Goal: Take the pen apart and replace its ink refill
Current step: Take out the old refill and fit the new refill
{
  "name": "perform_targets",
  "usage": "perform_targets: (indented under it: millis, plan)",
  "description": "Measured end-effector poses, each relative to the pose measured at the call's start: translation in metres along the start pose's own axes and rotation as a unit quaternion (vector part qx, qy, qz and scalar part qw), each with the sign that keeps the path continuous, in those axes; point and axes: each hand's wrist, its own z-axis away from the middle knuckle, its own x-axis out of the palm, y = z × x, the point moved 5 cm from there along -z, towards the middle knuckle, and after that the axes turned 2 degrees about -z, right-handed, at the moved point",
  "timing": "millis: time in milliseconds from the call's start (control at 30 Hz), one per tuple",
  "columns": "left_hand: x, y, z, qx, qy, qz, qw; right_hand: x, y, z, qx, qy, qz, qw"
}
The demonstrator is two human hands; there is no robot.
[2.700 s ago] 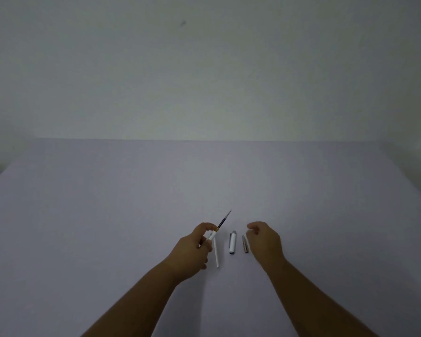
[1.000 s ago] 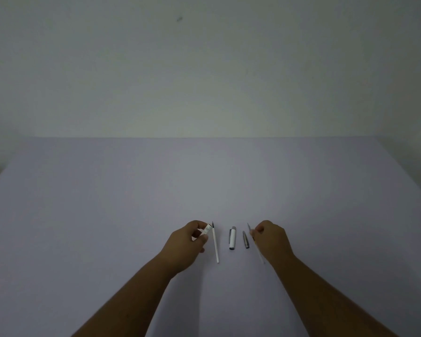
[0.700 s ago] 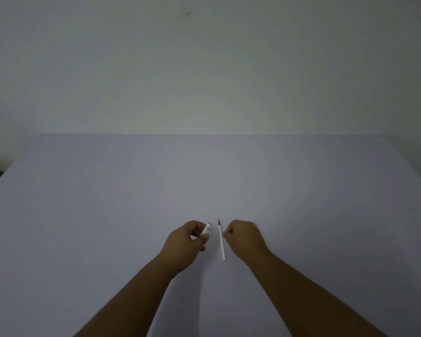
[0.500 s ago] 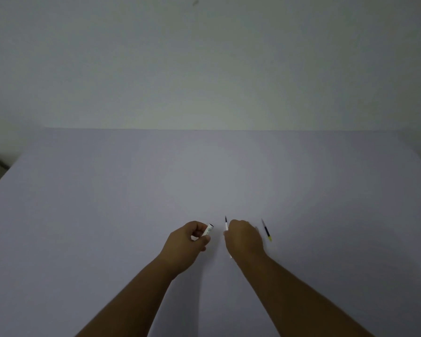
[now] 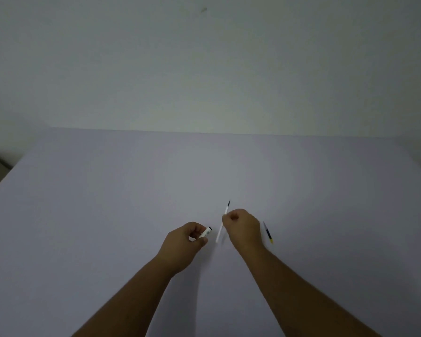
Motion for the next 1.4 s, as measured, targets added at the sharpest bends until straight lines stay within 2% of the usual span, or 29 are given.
perform_targets:
  millis: [67,167,367,667,833,1067,1133,1200,1267,1333,1400]
  plan:
    - [0.000,0.005,0.000,0.001,0.006,-0.003,1.000,-0.011,-0.006,0.004,0.027,0.009,-0.172,0.985]
    - [0.004,0.014,0.001,0.007,0.011,-0.003,1.000,-0.022,-0.008,0.010,0.041,0.009,-0.260,0.965]
    - [0.014,0.032,0.006,0.027,0.019,-0.011,0.999,-0.050,0.000,0.017,0.028,0.071,-0.261,0.962]
    - [0.031,0.063,0.011,0.064,0.022,-0.028,0.997,-0.059,0.009,0.032,0.018,-0.055,-0.242,0.969]
    - [0.034,0.076,0.009,0.077,0.022,-0.061,0.995,-0.080,0.011,0.024,0.015,-0.009,-0.299,0.954]
    - [0.041,0.081,0.004,0.078,0.018,-0.072,0.994,-0.091,0.015,0.008,0.010,-0.058,-0.281,0.958]
    - [0.043,0.080,0.003,0.072,0.010,-0.052,0.996,-0.098,0.021,-0.001,0.030,-0.036,-0.298,0.953]
    - [0.044,0.078,0.003,0.069,0.003,-0.036,0.997,-0.106,0.033,-0.011,0.036,0.009,-0.207,0.978]
    - [0.044,0.076,0.002,0.069,-0.001,-0.031,0.997,-0.103,0.045,-0.017,0.012,0.001,0.008,1.000]
    - [0.044,0.072,0.002,0.065,-0.005,-0.027,0.998,-0.087,0.056,-0.017,-0.004,-0.041,0.151,0.988]
    - [0.044,0.067,0.002,0.060,-0.009,-0.026,0.998,-0.070,0.064,-0.016,-0.012,-0.060,0.211,0.976]
